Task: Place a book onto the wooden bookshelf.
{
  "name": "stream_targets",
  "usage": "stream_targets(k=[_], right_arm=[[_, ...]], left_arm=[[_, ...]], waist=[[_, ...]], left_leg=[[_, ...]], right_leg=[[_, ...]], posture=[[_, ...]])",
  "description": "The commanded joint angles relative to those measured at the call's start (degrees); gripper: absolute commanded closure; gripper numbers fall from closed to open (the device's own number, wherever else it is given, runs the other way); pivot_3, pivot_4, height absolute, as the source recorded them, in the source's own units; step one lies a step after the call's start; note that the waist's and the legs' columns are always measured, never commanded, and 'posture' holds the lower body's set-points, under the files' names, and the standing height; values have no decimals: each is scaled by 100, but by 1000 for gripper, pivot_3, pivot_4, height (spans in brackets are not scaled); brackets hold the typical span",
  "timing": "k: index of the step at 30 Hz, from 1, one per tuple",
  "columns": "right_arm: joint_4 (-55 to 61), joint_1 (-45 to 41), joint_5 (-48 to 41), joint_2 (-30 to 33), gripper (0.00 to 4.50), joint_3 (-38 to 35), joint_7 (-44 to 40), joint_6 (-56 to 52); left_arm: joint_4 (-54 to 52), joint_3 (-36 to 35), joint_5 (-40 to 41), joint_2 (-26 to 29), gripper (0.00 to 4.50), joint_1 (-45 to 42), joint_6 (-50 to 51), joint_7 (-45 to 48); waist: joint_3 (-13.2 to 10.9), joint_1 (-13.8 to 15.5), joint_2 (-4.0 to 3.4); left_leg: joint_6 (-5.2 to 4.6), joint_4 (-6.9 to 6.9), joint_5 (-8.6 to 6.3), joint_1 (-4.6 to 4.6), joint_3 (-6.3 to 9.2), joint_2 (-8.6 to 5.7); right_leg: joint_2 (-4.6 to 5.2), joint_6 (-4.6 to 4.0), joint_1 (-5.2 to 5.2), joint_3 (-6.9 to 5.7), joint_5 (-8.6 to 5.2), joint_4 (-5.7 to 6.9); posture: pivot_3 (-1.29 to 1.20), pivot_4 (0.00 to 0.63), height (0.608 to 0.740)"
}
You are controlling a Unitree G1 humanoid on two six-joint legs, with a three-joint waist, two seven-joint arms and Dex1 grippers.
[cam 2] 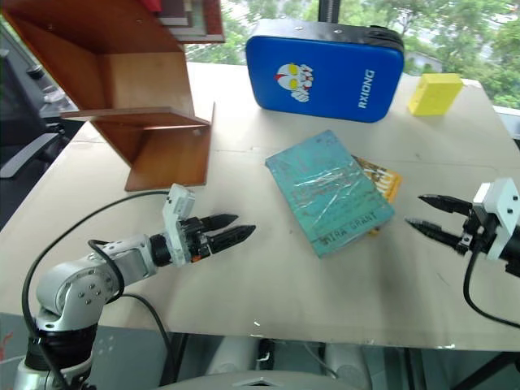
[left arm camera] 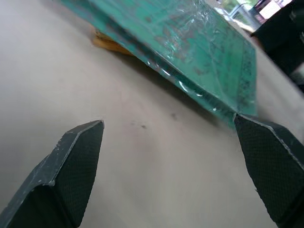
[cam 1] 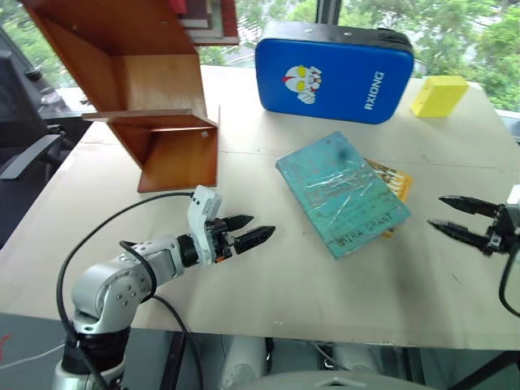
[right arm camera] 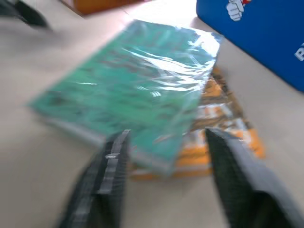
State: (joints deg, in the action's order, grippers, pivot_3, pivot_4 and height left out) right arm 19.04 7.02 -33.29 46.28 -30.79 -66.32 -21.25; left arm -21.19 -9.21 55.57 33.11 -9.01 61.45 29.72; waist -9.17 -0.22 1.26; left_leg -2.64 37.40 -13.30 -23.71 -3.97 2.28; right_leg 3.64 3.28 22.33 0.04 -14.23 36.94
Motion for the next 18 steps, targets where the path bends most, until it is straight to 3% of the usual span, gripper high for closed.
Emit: stream_targets(k=[1,2,6,13,18], right_arm=[[654,187,-449,6,268,-387,99,-55],[666,223,-558,69,16,-493,21,-60],[776,325,-798,249,16,-676,-119,-76],[749,451,-1115,428,16,-894,-227,-174],[993,644,-1055,237,16,-784,30,-132]], left_arm=[[512,-235,629,-170,0,-358,653,-187],[772,-228,691,-346,0,-550,810,-372],[1466,-174,729,-719,0,-1065,1173,-545],[2944,-472,772,-2053,0,-2000,1366,-1264],[3746,-117,259,-2818,0,-2399,847,-972]], waist=[[0,-67,0],[1,-69,1],[6,-34,8],[7,119,16],[9,120,15]], left_leg=[[0,1,1,5,-2,-1],[0,2,1,9,-1,0],[0,12,2,18,4,-7],[-1,12,1,-8,11,-17],[-1,11,1,-10,20,-22]], right_leg=[[0,0,-1,3,0,3],[-3,-3,-1,7,0,6],[-7,-9,-16,10,-1,8],[-3,4,-14,7,6,-16],[-4,3,-14,-1,5,-17]], posture=[[0,150,740],[0,150,740],[0,150,740],[0,150,740],[0,150,740]])
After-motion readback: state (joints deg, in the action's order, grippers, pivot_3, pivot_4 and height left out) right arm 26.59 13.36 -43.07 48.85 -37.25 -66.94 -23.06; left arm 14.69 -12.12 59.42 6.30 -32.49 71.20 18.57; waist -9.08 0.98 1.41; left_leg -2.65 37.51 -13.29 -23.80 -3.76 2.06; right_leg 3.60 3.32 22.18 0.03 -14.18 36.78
